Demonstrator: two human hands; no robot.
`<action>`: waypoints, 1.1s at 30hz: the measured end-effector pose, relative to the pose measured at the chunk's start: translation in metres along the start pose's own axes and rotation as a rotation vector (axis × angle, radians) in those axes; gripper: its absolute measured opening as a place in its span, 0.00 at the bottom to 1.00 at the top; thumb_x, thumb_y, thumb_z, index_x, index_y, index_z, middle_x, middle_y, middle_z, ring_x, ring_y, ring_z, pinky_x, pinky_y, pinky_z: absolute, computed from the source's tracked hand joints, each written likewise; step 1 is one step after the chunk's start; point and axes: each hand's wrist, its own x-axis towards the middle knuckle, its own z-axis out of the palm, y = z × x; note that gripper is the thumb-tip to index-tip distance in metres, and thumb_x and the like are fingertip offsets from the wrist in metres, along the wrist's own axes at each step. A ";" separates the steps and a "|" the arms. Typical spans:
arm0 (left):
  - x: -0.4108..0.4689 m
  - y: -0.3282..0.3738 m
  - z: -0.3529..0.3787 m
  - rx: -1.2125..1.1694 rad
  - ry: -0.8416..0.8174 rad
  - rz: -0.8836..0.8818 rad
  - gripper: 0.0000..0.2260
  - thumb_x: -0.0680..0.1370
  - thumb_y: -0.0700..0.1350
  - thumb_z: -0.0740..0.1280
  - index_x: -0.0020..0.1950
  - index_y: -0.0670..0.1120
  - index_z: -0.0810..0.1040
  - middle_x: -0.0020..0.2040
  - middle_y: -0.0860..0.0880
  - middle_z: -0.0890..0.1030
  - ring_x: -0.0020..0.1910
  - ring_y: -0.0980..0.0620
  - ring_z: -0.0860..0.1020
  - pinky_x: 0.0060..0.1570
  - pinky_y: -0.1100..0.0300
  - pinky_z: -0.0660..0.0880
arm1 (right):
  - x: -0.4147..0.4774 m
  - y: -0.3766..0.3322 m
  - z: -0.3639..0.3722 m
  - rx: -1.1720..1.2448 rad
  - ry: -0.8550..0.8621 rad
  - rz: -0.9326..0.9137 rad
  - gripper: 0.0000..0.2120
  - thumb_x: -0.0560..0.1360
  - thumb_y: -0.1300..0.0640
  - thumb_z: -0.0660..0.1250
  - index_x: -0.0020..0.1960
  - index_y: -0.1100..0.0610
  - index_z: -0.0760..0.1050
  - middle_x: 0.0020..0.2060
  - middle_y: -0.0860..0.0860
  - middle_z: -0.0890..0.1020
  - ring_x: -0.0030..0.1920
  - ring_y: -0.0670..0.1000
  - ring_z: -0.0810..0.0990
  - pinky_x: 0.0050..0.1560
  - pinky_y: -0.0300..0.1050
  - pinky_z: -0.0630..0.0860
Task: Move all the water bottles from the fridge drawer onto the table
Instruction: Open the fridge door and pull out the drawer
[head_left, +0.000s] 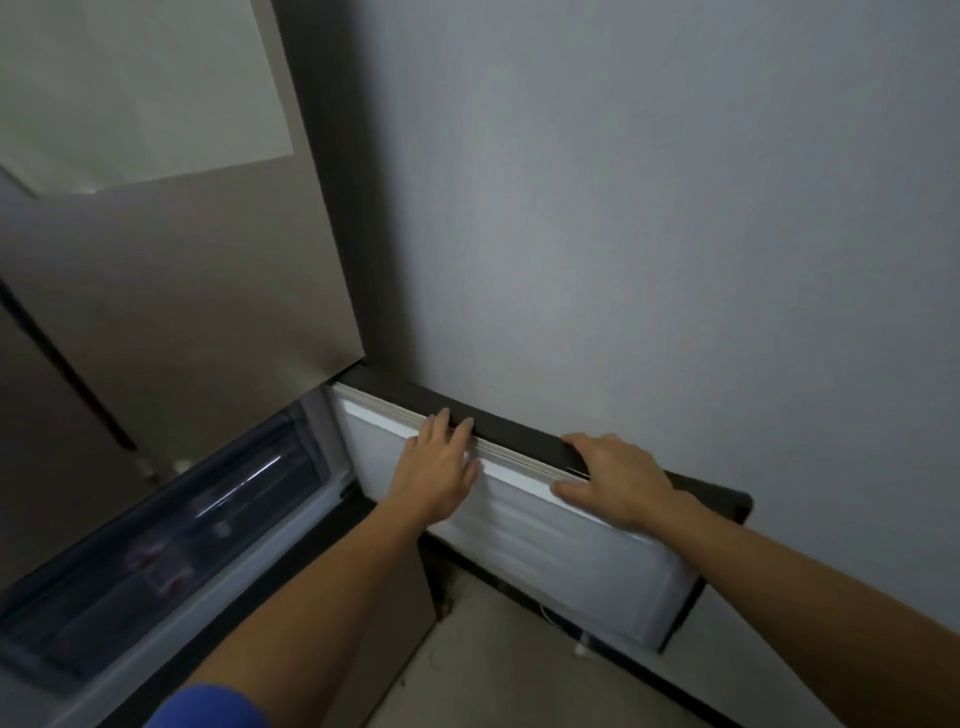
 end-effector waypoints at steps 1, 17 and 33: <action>0.007 0.001 0.002 0.032 0.013 -0.004 0.28 0.80 0.58 0.55 0.77 0.50 0.54 0.77 0.42 0.55 0.75 0.39 0.54 0.71 0.44 0.58 | 0.004 0.005 -0.001 -0.031 0.014 -0.006 0.31 0.70 0.32 0.61 0.68 0.48 0.67 0.55 0.53 0.79 0.52 0.54 0.77 0.50 0.48 0.73; 0.079 0.046 0.027 0.100 0.047 -0.159 0.27 0.81 0.58 0.51 0.78 0.50 0.50 0.79 0.43 0.51 0.77 0.42 0.47 0.73 0.43 0.54 | 0.091 0.100 -0.004 -0.171 0.067 -0.124 0.35 0.73 0.29 0.52 0.69 0.52 0.67 0.58 0.55 0.78 0.58 0.57 0.74 0.57 0.52 0.68; -0.032 -0.043 0.011 0.049 0.074 -0.627 0.11 0.78 0.50 0.60 0.58 0.47 0.74 0.55 0.45 0.76 0.53 0.43 0.75 0.50 0.50 0.72 | 0.129 -0.049 0.022 0.145 0.172 -0.661 0.15 0.76 0.47 0.64 0.57 0.54 0.78 0.50 0.52 0.80 0.51 0.54 0.77 0.51 0.50 0.71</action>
